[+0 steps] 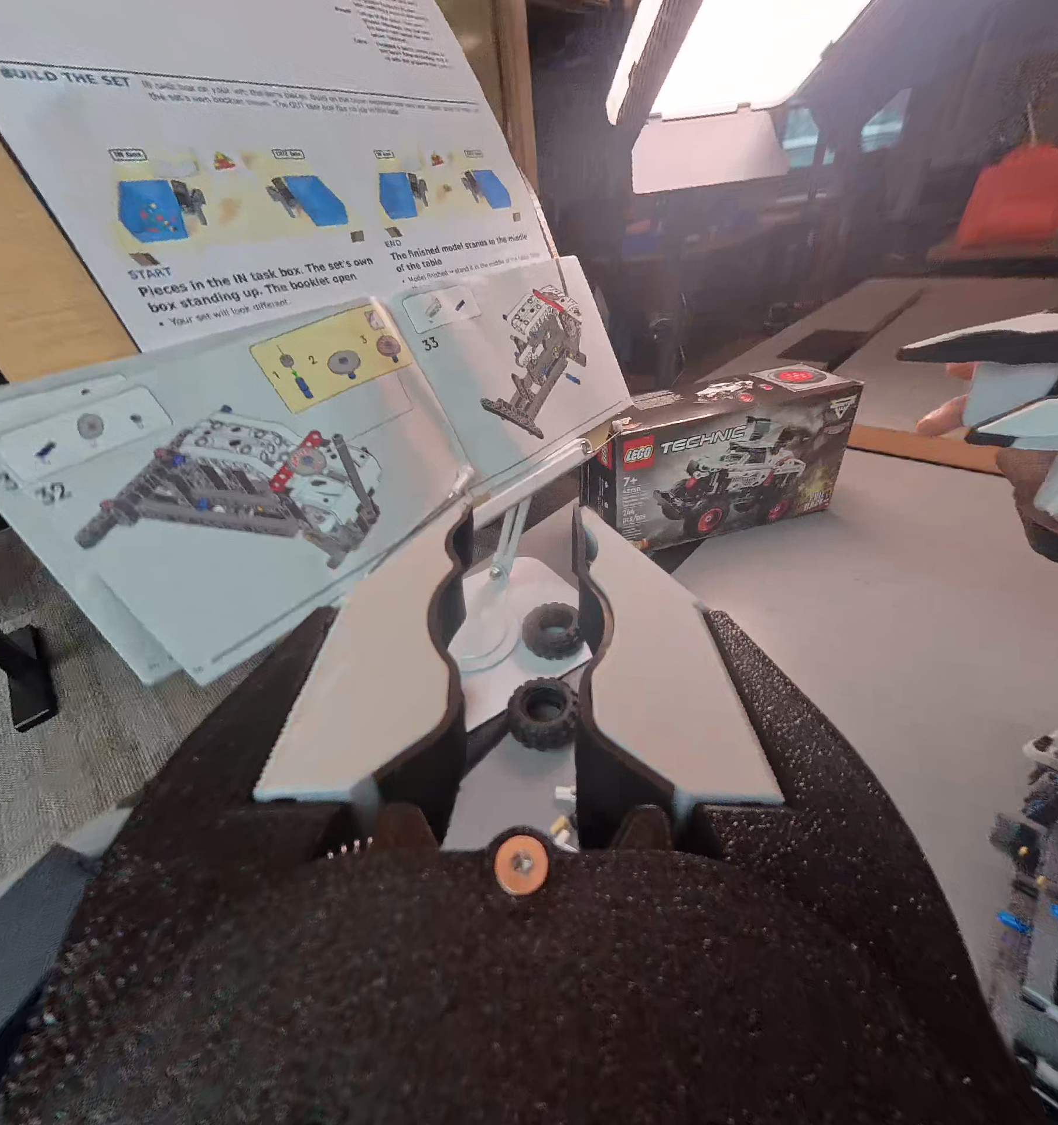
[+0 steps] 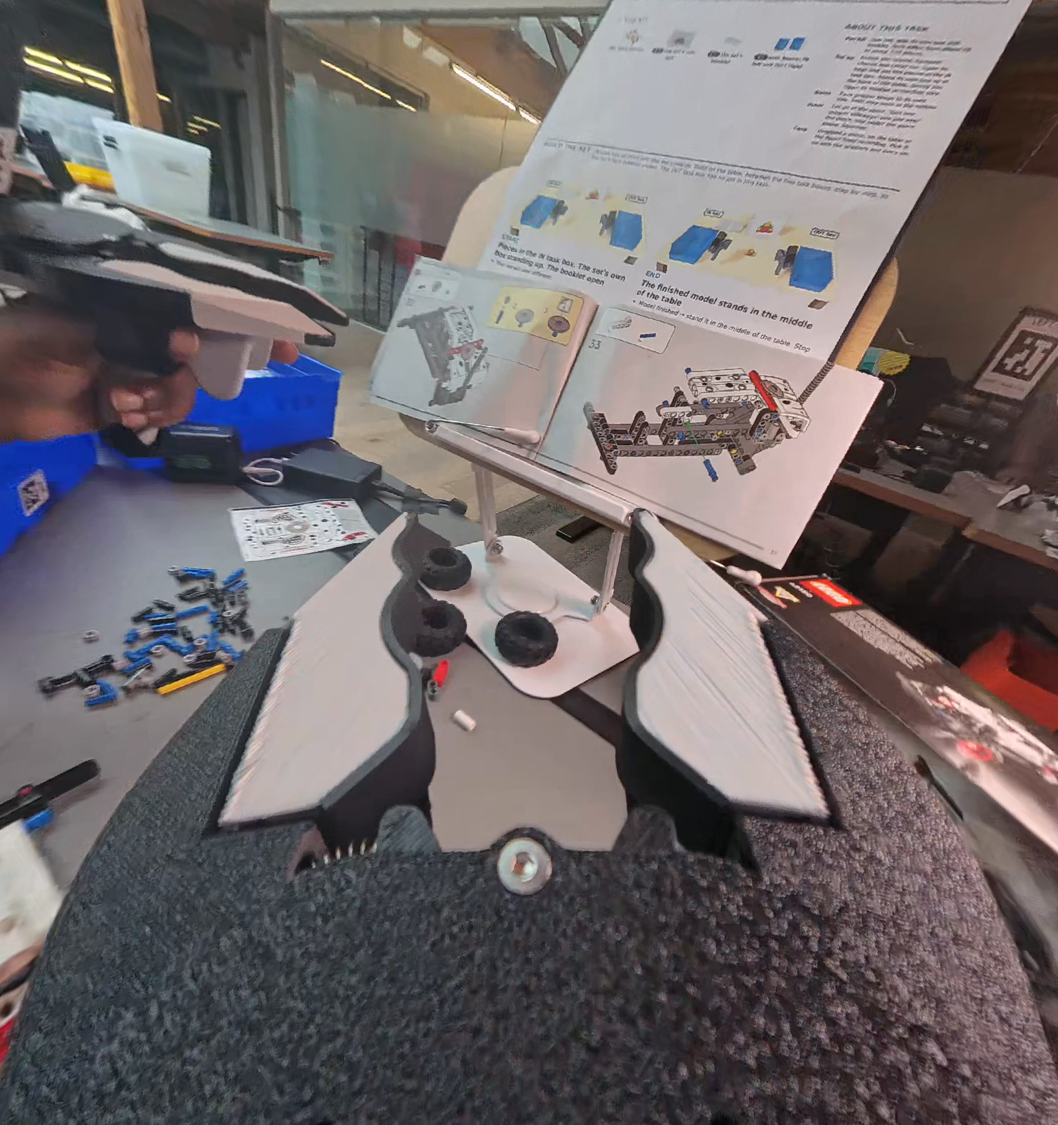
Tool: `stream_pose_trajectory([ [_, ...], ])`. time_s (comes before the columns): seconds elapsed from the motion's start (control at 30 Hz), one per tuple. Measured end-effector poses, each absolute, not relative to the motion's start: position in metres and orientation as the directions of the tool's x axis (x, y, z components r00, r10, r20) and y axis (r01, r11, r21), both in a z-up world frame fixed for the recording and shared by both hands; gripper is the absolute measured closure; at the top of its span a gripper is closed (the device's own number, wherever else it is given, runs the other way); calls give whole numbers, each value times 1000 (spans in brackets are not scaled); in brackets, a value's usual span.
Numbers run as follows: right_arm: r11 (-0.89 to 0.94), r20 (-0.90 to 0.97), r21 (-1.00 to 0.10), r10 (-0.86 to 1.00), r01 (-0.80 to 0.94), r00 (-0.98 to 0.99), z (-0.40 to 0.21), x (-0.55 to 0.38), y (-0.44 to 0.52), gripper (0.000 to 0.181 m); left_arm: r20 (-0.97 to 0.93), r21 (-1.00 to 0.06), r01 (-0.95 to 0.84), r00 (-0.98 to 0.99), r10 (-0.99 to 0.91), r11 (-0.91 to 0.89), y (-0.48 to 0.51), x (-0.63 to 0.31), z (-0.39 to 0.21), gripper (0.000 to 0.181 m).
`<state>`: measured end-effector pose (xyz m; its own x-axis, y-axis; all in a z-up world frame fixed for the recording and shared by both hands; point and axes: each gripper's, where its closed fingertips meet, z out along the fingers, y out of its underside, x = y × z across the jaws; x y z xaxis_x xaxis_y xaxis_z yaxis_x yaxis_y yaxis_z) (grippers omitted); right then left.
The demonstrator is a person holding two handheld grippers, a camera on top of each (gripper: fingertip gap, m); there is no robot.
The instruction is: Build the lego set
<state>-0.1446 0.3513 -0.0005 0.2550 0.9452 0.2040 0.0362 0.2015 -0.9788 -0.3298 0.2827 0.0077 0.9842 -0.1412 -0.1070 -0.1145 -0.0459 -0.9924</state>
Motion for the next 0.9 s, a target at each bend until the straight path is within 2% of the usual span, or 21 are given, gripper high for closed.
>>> stream_pose_trajectory([
  [0.13, 168, 179, -984, 951, 65, 251, -16, -93, 323, 129, -5, -1000, -6, 998, -59, -7, 241, -303, -16, 148],
  [0.3, 45, 67, -996, 956, 83, 285, -51, -43, 301, 181, 96, -995, 96, 995, -5, -9, 189, -272, -49, 148],
  [0.47, -57, -31, -996, 945, 70, 324, -92, -27, 290, 181, 206, -977, 208, 978, 38, -48, 140, -250, -75, 145],
  [0.57, -28, -20, -999, 958, 25, 285, -103, -32, 285, 168, 202, -978, 207, 975, 90, -42, 118, -244, -97, 146],
  [0.77, -60, -59, -998, 992, 11, 112, -108, -40, 266, 116, 92, -992, 103, 987, 128, -78, 111, -262, -111, 141],
  [0.9, -29, -25, -999, 992, 36, 120, -116, -41, 263, 109, 111, -983, 127, 987, 119, -135, 112, -270, -124, 139],
])
